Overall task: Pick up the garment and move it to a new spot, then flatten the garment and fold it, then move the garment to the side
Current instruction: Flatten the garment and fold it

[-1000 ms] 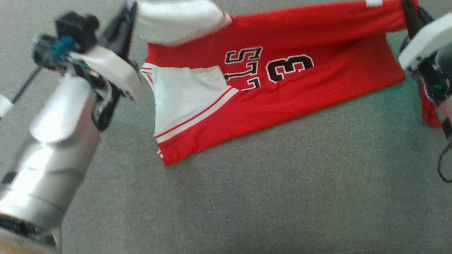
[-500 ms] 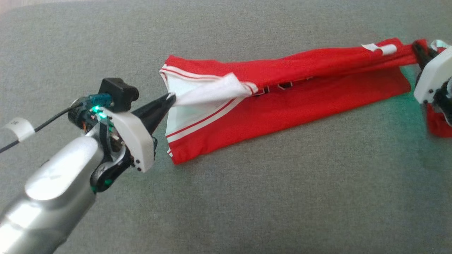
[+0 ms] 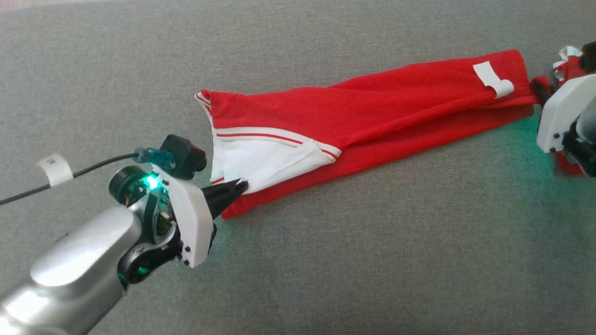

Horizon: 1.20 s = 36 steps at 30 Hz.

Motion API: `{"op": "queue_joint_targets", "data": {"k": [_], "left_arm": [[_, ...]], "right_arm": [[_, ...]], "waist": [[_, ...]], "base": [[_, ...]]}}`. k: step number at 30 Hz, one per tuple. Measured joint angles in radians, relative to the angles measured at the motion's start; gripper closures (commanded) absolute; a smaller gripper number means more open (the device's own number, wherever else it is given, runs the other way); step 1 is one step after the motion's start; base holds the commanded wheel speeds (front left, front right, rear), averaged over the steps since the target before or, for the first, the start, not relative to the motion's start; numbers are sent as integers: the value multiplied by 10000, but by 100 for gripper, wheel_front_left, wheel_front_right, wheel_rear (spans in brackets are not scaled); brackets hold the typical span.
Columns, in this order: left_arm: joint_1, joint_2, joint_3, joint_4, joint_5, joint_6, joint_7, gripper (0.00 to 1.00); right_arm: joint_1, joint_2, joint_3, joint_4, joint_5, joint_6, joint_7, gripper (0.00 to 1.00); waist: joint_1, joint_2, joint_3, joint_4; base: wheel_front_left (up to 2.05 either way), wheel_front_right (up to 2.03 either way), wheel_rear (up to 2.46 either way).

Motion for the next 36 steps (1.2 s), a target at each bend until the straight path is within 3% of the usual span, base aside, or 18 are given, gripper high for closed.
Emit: {"op": "queue_joint_targets", "data": {"k": [2,3,4,5,8,13,19,24,30,36], "left_arm": [[0,23,-17,10,-90,0,102,100],[1,23,-27,17,-90,0,111,100],[1,21,-27,23,-82,0,90,64],[1,8,-23,48,-73,4,42,0],[1,-77,12,247,10,107,-395,0],[-10,-443,495,750,493,671,-1764,0],[-8,-1252,1701,1503,924,1703,-4637,0],[90,-1705,2606,1910,997,2301,-6583,0],[1093,-2245,3940,1848,1292,2711,-6993,0],[2819,-3296,5887,1290,2731,2665,-7008,0]], "right_arm": [[-1,-8,230,-8,-2,-2,115,100],[-1,-8,270,-19,0,-2,127,95],[-2,-6,261,-21,56,0,109,8],[-3,-2,259,-15,167,0,82,0],[-4,13,259,6,395,0,61,0],[-39,61,38,-58,769,0,-535,0],[-171,194,-384,-640,1248,-2,-2109,0],[-160,589,-886,-1174,1538,0,-3756,0],[194,1097,-1774,-1971,1325,-2,-4383,0],[2114,1866,-4084,-3371,-418,0,-4424,0]], "waist": [[0,0,-15,-46],[-1,0,-24,-72],[-1,0,-27,-99],[0,0,-38,-123],[0,0,-118,-191],[0,0,-316,-253],[-1,0,-743,-373],[-1,0,-1126,-474],[-2,0,-1515,-556],[-2,0,-1683,-535]], "base": [[0,0,0],[0,0,0],[0,0,0],[0,0,0],[0,0,0],[0,0,0],[0,0,0],[0,0,0],[0,0,0],[0,0,0]]}}
